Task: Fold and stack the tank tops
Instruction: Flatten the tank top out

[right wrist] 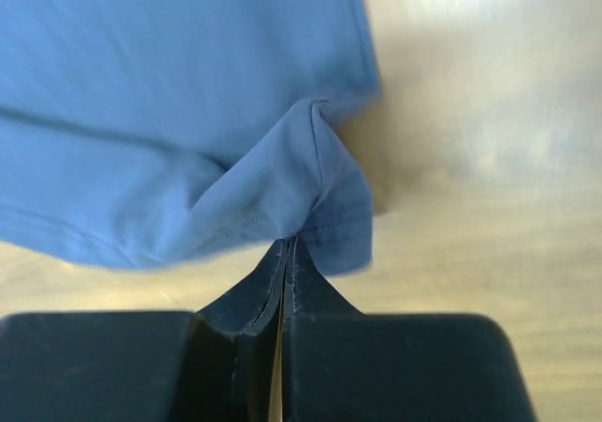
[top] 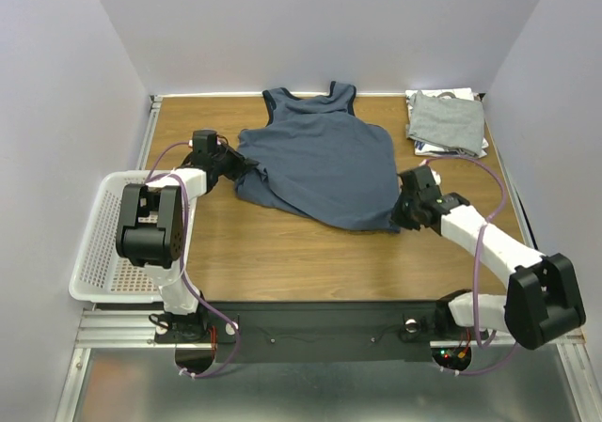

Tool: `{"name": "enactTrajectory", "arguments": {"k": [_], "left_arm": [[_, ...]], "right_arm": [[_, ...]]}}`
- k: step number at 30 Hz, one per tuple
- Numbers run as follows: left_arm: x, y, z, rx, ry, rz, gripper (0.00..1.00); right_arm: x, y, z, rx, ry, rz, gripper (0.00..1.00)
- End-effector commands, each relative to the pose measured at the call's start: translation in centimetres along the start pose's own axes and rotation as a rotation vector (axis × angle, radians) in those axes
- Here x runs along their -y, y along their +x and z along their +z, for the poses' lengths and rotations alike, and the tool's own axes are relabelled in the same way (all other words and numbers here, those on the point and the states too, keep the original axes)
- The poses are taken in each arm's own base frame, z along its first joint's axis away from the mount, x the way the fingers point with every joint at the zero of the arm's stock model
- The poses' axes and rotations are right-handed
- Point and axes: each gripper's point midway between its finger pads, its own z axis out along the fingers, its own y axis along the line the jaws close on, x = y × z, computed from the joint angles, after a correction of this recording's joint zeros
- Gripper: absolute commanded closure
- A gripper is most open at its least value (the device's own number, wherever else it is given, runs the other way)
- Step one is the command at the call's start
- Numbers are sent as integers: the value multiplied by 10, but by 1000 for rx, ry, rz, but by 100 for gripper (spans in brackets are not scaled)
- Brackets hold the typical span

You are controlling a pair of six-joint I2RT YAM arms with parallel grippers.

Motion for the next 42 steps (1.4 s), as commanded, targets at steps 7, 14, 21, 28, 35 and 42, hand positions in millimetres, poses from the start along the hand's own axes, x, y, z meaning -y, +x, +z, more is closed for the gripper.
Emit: {"name": "enactTrajectory", "arguments": {"k": [7, 14, 21, 28, 35, 42], "left_arm": [[15, -21, -3, 26, 18, 57, 100], [14, -20, -1, 9, 15, 77, 100], [11, -18, -1, 1, 12, 78, 100], [12, -18, -2, 0, 14, 79, 100], [12, -17, -2, -2, 17, 78, 100], [11, -16, -2, -3, 20, 75, 100]], "right_arm": [[-11, -87, 9, 174, 97, -31, 93], [-20, -101, 17, 168, 74, -45, 70], [-13, -92, 8, 171, 60, -49, 50], [13, -70, 5, 169, 111, -29, 57], [6, -65, 8, 140, 75, -26, 66], [-6, -59, 14, 110, 6, -18, 57]]}}
